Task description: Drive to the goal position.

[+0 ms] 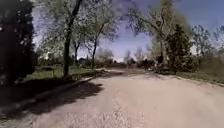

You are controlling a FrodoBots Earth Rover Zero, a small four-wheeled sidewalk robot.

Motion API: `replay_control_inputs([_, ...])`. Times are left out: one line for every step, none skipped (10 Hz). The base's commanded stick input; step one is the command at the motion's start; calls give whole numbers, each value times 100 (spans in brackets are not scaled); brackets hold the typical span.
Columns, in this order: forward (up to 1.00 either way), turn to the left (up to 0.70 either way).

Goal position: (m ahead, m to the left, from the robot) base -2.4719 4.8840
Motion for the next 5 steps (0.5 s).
replay_control_inputs([70, 0])
replay_control_inputs([70, 0])
replay_control_inputs([70, 0])
replay_control_inputs([70, 0])
replay_control_inputs([70, 0])
